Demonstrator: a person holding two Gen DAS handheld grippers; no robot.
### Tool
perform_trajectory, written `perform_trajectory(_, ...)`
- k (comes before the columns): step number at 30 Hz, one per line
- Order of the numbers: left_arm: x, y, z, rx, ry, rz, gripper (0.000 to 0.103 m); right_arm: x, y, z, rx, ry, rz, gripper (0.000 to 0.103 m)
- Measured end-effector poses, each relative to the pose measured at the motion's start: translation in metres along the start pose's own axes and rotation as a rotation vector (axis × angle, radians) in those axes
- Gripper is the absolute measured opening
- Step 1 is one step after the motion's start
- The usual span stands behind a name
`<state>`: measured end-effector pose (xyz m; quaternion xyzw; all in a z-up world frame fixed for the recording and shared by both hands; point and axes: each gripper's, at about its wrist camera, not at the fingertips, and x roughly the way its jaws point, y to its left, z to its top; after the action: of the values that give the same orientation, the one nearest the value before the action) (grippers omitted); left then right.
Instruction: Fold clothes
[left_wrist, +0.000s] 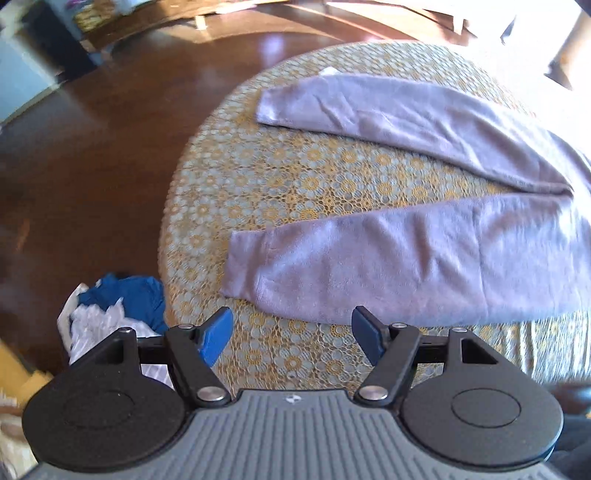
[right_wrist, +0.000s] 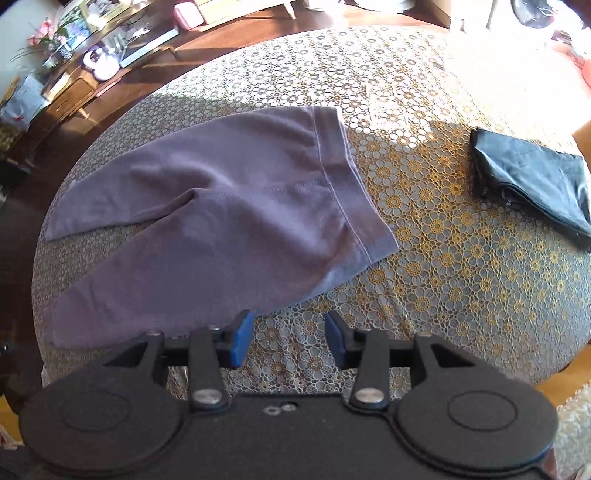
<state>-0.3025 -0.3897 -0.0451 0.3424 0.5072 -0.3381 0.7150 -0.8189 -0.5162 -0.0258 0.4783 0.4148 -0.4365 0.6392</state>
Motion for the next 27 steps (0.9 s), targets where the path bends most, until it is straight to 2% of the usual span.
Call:
perform_trajectory(4, -0.022, -0.022, -0.012, -0.066, -0.002, 0.036, 0.070, 0.004, -0.024, 0.002, -0.056, -0.007, 0.048, 0.103)
perform_trajectory(9, -0.041, -0.043, -0.025, -0.058, 0.004, 0.073, 0.070, 0.012, -0.049, 0.008, -0.065, 0.006, 0.070, 0.103)
perform_trajectory(13, -0.047, -0.048, -0.031, -0.067, 0.018, 0.091, 0.070, 0.016, -0.052, 0.013, -0.083, 0.022, 0.081, 0.103)
perform_trajectory(20, -0.027, -0.024, -0.022, -0.088, 0.046, 0.072, 0.070, 0.021, -0.036, 0.018, -0.101, 0.041, 0.055, 0.103)
perform_trajectory(24, 0.000, -0.006, -0.012, -0.031, 0.066, 0.050, 0.070, 0.029, -0.014, 0.016, -0.073, 0.052, 0.000, 0.103)
perform_trajectory(27, 0.027, 0.010, 0.000, 0.017, 0.097, 0.026, 0.070, 0.032, 0.006, 0.011, -0.007, 0.046, -0.052, 0.103)
